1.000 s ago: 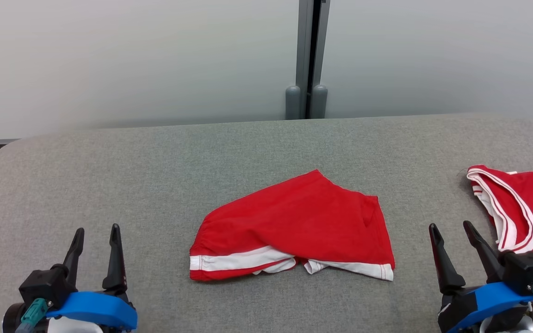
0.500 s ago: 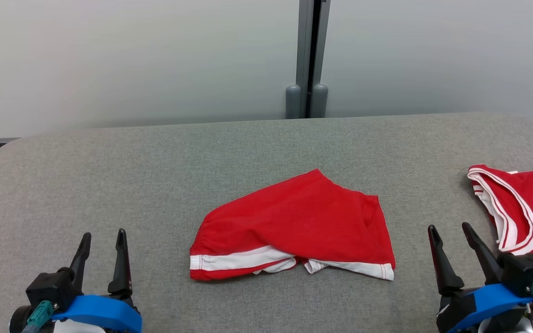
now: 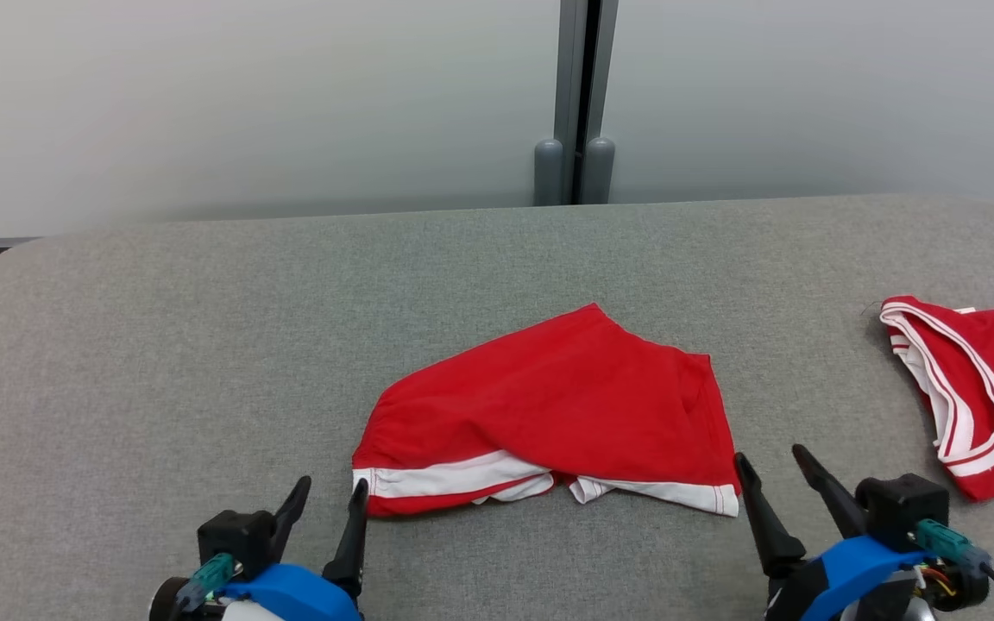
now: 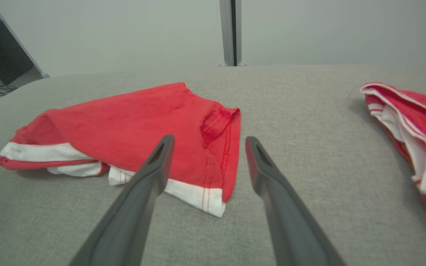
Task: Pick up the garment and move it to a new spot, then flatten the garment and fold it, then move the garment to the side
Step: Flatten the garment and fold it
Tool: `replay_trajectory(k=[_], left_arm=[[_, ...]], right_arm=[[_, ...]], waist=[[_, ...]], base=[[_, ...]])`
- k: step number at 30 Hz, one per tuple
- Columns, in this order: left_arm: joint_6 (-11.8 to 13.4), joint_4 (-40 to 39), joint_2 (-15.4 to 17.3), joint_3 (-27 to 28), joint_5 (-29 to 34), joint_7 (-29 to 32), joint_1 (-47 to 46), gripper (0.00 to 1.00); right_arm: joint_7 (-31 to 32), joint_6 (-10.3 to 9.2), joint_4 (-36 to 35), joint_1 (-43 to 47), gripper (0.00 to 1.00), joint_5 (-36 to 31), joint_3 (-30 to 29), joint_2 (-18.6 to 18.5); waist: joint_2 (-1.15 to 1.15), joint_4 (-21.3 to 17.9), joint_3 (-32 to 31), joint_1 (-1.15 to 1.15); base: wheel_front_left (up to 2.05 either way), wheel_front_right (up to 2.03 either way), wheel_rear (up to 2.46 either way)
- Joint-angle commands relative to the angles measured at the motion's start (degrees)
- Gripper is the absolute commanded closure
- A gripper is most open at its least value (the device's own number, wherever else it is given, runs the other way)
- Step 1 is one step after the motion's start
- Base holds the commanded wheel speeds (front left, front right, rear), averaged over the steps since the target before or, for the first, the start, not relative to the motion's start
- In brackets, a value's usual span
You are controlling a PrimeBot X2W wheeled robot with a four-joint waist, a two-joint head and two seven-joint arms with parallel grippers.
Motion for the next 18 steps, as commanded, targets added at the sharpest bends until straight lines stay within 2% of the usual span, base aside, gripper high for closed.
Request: replay_trajectory(k=[1,8,13,15,16,17,18], left_arm=[[-0.31,0.3,-0.17,-0.06,-0.25,0.36,-1.24,0.0],[-1.08,7.01,-2.31,-1.58,-2.58,5.45,-4.99,0.0],[-1.2,10.24,-2.58,-1.46,-3.58,6.2,-7.47,0.0],[-1.16,11.09,-2.56,-1.31,-3.82,5.87,-8.08,0.51],[-1.23,11.42,-2.51,-1.33,-3.89,5.56,-8.4,0.65],[-1.31,11.85,-2.47,-1.44,-3.93,5.43,-8.64,1.0],[-1.4,12.17,-2.48,-1.58,-3.92,5.45,-8.85,1.0]], right_arm=[[0.15,0.01,0.22,-1.0,0.0,0.27,0.32,0.26],[1.02,0.01,3.5,-2.87,0.0,1.18,3.94,0.74],[1.34,0.01,5.9,-4.29,0.0,1.41,5.06,0.63],[1.47,0.01,6.69,-4.67,0.0,1.32,5.1,0.63],[1.44,0.01,7.1,-4.86,0.0,1.27,5.09,0.66],[1.67,0.01,7.66,-5.1,0.0,1.17,5.12,0.69],[1.83,0.01,8.15,-5.39,0.0,1.0,5.13,0.71]], waist=[[0.0,-0.01,0.17,-0.01],[0.0,-0.92,2.02,-0.01],[0.0,-1.72,3.16,-0.01],[0.0,-1.93,3.54,-0.01],[0.0,-1.96,3.7,-0.01],[0.0,-1.95,3.86,-0.01],[0.0,-1.92,4.0,-0.01]], base=[[0.0,0.0,0.0],[0.0,0.0,0.0],[0.0,0.0,0.0],[0.0,0.0,0.0],[0.0,0.0,0.0],[0.0,0.0,0.0],[0.0,0.0,0.0]])
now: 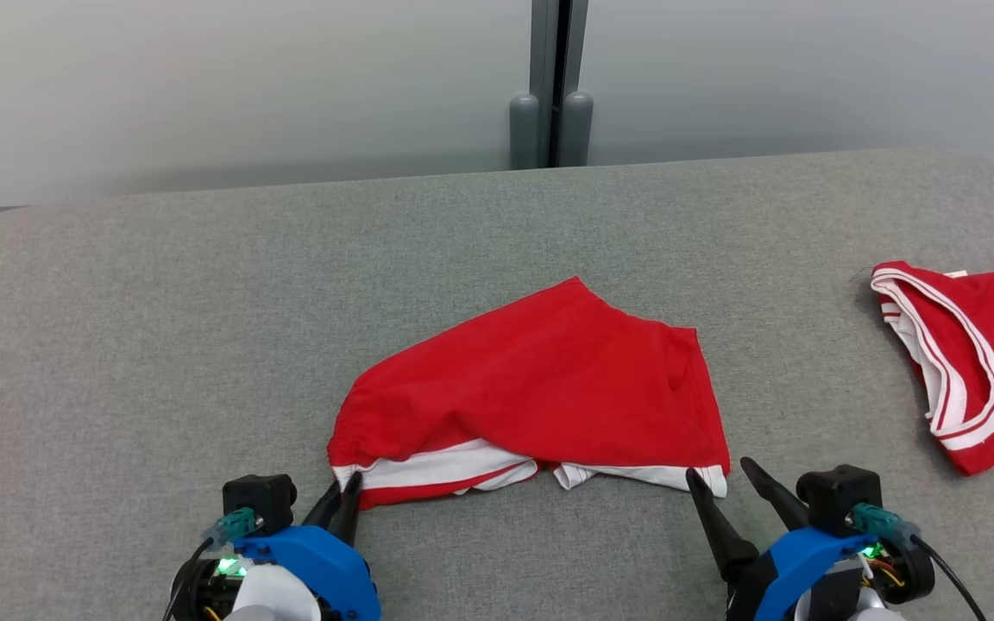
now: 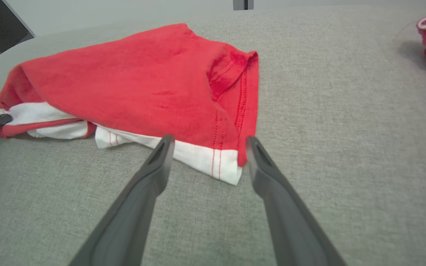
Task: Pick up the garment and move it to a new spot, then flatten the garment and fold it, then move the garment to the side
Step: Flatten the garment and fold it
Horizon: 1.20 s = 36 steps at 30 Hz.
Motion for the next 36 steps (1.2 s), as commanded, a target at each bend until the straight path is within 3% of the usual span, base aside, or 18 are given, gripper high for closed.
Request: replay_trajectory(k=[1,14,15,17,22,26,30,36], left_arm=[[-0.23,0.2,0.18,0.02,-0.07,-0.28,-1.07,1.0],[-1.1,1.66,-0.6,-2.63,-0.55,-2.67,-3.09,1.0],[-1.06,1.72,-0.63,-2.9,-0.64,-2.87,-3.35,1.0],[-1.2,1.7,-0.55,-3.34,-0.86,-3.51,-3.67,1.0],[-1.38,0.75,-0.32,-3.26,-1.84,-5.87,-3.96,1.0],[-1.57,-3.64,-0.05,-2.46,-4.5,-7.8,-3.16,1.0],[-1.65,-12.82,1.47,-1.95,-9.43,-6.73,-1.66,1.0],[-1.29,-31.32,6.7,-0.2,-16.91,0.17,-1.17,1.0]], right_arm=[[0.12,0.01,0.33,-1.0,0.0,0.04,0.12,0.09],[2.66,0.01,10.96,-5.36,0.0,-7.46,-0.74,1.64],[2.43,0.02,11.69,-5.55,0.18,-7.5,-0.5,1.72],[1.74,0.02,12.71,-6.01,1.0,-7.03,-0.16,1.94],[-2.1,0.01,10.53,-6.81,1.0,-4.49,-1.78,1.83],[-3.48,0.01,3.57,-5.46,1.0,-2.37,-3.74,1.52],[-1.37,0.01,-7.51,-3.51,1.0,-1.61,-6.42,0.24],[6.41,0.01,-24.39,-2.41,1.0,-0.18,-8.26,-2.2]], waist=[[0.0,0.12,0.15,-0.01],[0.0,2.17,1.59,-0.01],[0.0,2.33,1.66,-0.01],[0.0,2.54,1.7,-0.01],[0.0,2.73,1.11,-0.01],[0.0,2.38,0.38,-0.01],[0.0,1.75,0.02,-0.01],[0.0,0.77,1.12,-0.01]], base=[[0.0,0.0,0.0],[0.0,0.0,0.0],[0.0,0.0,0.0],[0.0,0.0,0.0],[0.0,0.0,0.0],[0.0,0.0,0.0],[0.0,0.0,0.0],[0.0,0.0,0.0]])
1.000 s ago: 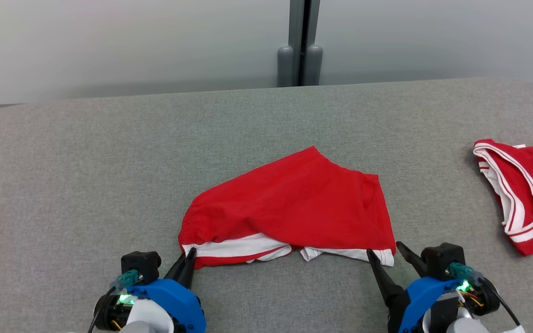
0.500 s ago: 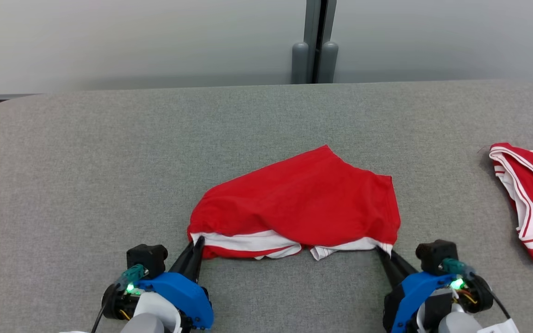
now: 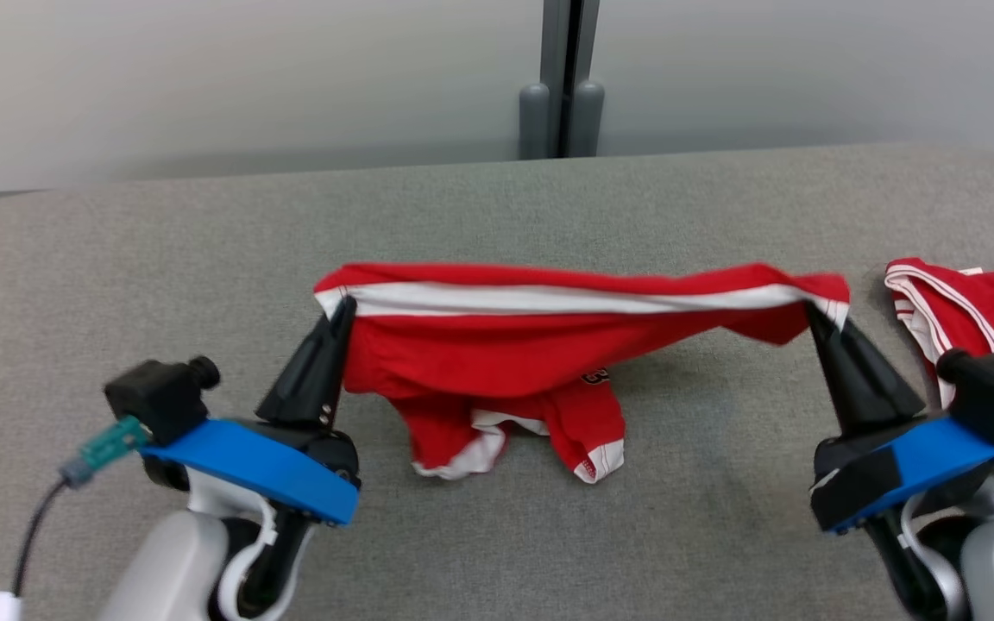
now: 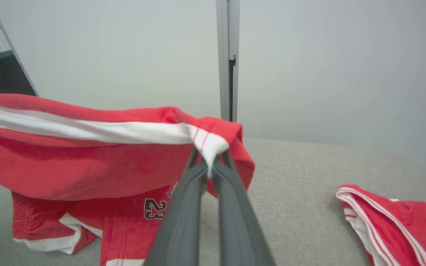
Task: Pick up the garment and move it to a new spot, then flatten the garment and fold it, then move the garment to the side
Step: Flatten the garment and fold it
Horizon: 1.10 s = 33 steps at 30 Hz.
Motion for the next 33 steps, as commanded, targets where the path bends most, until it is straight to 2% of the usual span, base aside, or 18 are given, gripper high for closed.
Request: replay_trajectory(k=[1,5,9,13,15,16,17,18,25,29,33], left_arm=[[0.86,-2.6,1.25,0.73,-0.31,1.82,-0.84,1.0],[3.33,-10.28,3.7,2.84,-2.49,8.39,-5.7,1.0],[4.97,-9.99,6.36,3.94,-1.24,13.53,-14.63,1.0],[5.49,-3.82,6.96,4.43,2.26,13.93,-26.38,1.0],[5.28,-0.02,6.55,4.93,3.33,12.84,-32.03,1.0],[5.28,-0.02,6.55,4.93,3.33,12.84,-32.03,1.0],[5.13,3.46,6.27,5.49,4.88,10.6,-37.61,1.0],[5.13,3.46,6.27,5.49,4.88,10.6,-37.61,1.0],[4.33,11.77,3.58,7.65,7.64,-0.42,-50.2,1.0],[2.75,15.07,1.82,7.41,7.66,-5.98,-51.19,1.0],[0.65,17.77,0.6,4.38,7.08,-9.27,-46.84,1.0]], right_arm=[[1.18,0.01,-2.56,-0.61,1.0,1.23,-0.11,-0.53],[4.87,0.01,-7.05,-7.6,1.0,4.96,1.17,-3.07],[6.67,0.01,-1.69,-19.21,1.0,7.38,3.56,-6.07],[5.25,0.01,6.86,-32.63,1.0,8.52,5.29,-7.75],[3.68,0.01,10.96,-39.39,1.0,7.88,6.03,-7.92],[3.68,0.01,10.96,-39.39,1.0,7.88,6.03,-7.92],[1.42,0.0,14.91,-45.62,1.0,6.87,6.69,-7.89],[1.42,0.0,14.91,-45.62,1.0,6.87,6.69,-7.89],[-10.85,-0.04,25.95,-61.27,1.0,1.76,6.31,-6.81],[-15.21,-0.05,31.07,-63.72,1.0,0.49,6.97,-6.87],[-14.93,-0.03,35.97,-59.4,1.0,1.4,9.85,-7.26]], waist=[[0.0,-0.13,0.66,0.0],[0.0,-1.42,3.97,0.0],[0.0,-2.34,8.48,0.0],[0.0,-2.57,13.2,0.0],[0.0,-2.82,15.03,0.0],[0.0,-2.82,15.03,0.0],[0.0,-3.07,16.37,0.0],[0.0,-3.07,16.37,0.0],[0.0,-3.95,17.26,0.0],[0.0,-4.33,16.67,0.0],[0.0,-4.63,16.72,0.0]], base=[[0.0,0.0,0.0],[0.0,0.0,0.0],[0.0,0.0,0.0],[0.0,0.0,0.0],[0.0,0.0,0.0],[0.0,0.0,0.0],[0.0,0.0,0.0],[0.0,0.0,0.0],[0.0,0.0,0.0],[0.0,0.0,0.0],[0.0,0.0,0.0]])
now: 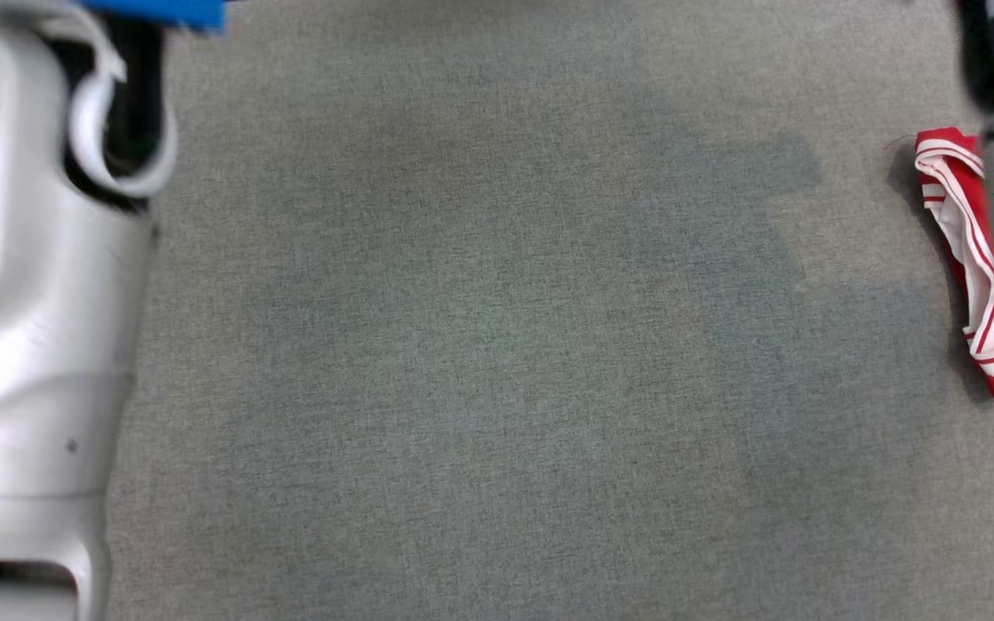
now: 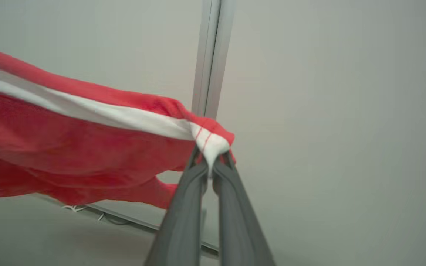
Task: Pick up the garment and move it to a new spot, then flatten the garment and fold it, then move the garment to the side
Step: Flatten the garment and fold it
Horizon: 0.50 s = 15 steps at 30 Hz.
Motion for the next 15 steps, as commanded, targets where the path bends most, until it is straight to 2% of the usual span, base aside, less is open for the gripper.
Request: replay_trajectory(k=[1,7,11,15], left_arm=[[-0.53,1.43,0.01,-1.22,-0.02,-1.08,3.47,1.0],[-1.32,6.63,-0.86,-8.13,-1.96,-3.0,16.53,1.0],[-1.17,8.62,0.16,-13.45,-6.3,-3.21,25.27,1.0],[-1.17,7.4,2.64,-18.92,-10.04,-2.38,33.2,1.0]], right_arm=[[1.04,-0.05,2.02,4.01,1.0,1.44,1.83,-0.38],[5.26,-0.05,6.02,15.7,1.0,7.55,8.89,-3.04],[9.22,-0.05,6.25,23.56,1.0,12.55,12.4,-5.84],[16.46,-0.05,2.55,31.79,1.0,16.82,15.83,-10.05]], waist=[[0.0,-0.04,0.12,0.0],[0.0,-0.22,-0.73,0.0],[0.0,0.04,-3.12,0.0],[0.0,0.7,-6.76,0.0]], base=[[0.0,0.0,0.0],[0.0,0.0,0.0],[0.0,0.0,0.0],[0.0,0.0,0.0]])
